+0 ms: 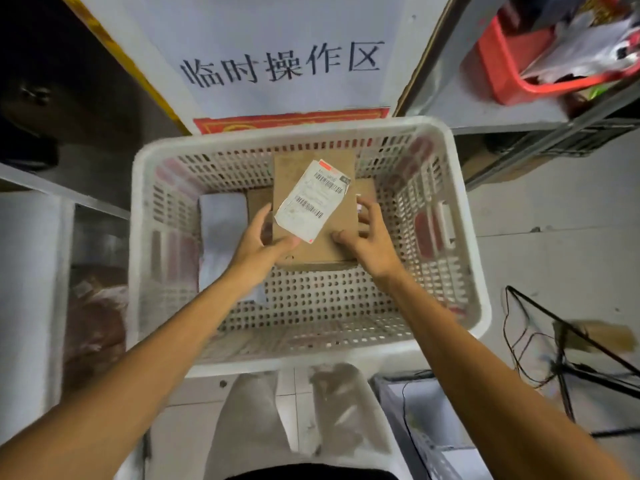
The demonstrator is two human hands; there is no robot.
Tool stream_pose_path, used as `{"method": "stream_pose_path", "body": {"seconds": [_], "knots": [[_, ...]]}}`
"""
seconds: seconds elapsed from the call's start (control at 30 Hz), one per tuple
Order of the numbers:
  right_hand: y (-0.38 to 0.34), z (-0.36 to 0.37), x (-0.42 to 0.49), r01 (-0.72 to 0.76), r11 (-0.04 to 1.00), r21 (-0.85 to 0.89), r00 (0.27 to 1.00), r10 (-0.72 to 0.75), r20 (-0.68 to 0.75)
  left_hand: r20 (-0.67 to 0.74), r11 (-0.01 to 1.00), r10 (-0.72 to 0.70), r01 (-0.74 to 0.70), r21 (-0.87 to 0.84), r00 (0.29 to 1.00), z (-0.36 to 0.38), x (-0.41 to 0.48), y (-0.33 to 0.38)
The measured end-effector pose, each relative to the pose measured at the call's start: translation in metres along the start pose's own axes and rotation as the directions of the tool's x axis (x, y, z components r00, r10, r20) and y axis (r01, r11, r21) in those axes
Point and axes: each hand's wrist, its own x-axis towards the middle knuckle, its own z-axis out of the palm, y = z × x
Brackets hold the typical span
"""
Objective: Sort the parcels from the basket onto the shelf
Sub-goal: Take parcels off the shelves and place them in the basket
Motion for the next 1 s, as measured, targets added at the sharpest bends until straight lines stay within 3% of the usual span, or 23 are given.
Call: {"method": "stream_pose_path", "body": {"seconds": [0.13, 0.37, 0.47, 0.53, 0.57, 0.63, 0.67, 0.73, 0.83, 1.0], "knots": [[0.027, 0.018, 0.03, -0.05, 0.998, -0.028, 0.998, 0.051, 0.046, 0.0, 0.999, -0.043, 0.043, -0.012, 0.999, -0.01, 0.021, -0.032], [0.054, 0.101, 0.074, -0.132, 0.991, 0.021, 0.973, 0.126, 0.195, -0.199, 0.993, -0.118, 0.117, -0.015, 0.973, -0.076, 0.039, -0.072], [0.064, 0.142, 0.093, -0.131, 0.991, 0.028, 0.973, 0.123, 0.194, -0.207, 1.0, 0.025, -0.021, 0.022, 0.978, -0.106, 0.048, -0.081], [0.072, 0.166, 0.105, -0.114, 0.993, 0.022, 0.978, 0.109, 0.177, -0.182, 0.969, 0.143, -0.1, 0.226, 0.973, -0.117, 0.056, -0.091], [0.076, 0.177, 0.109, -0.091, 0.996, -0.011, 0.981, 0.091, 0.172, -0.162, 0.904, 0.176, -0.094, 0.418, 0.971, -0.121, 0.06, -0.099], [0.085, 0.196, 0.115, 0.0, 0.992, -0.125, 0.986, 0.021, 0.166, -0.128, 0.664, 0.144, 0.0, 0.748, 0.981, -0.127, 0.061, -0.118], [0.09, 0.203, 0.116, 0.037, 0.987, -0.155, 0.986, -0.011, 0.165, -0.121, 0.541, 0.115, 0.041, 0.84, 0.986, -0.129, 0.06, -0.126], [0.097, 0.21, 0.119, 0.056, 0.986, -0.157, 0.988, -0.032, 0.151, -0.1, 0.368, 0.205, 0.018, 0.93, 0.974, -0.134, 0.061, -0.137], [0.102, 0.213, 0.121, 0.034, 0.988, -0.15, 0.992, -0.015, 0.126, 0.0, 0.229, 0.381, -0.094, 0.969, 0.924, -0.139, 0.068, -0.144], [0.105, 0.212, 0.12, -0.002, 0.987, -0.162, 0.995, 0.018, 0.098, 0.052, 0.19, 0.337, -0.122, 0.974, 0.94, -0.145, 0.072, -0.138]]}}
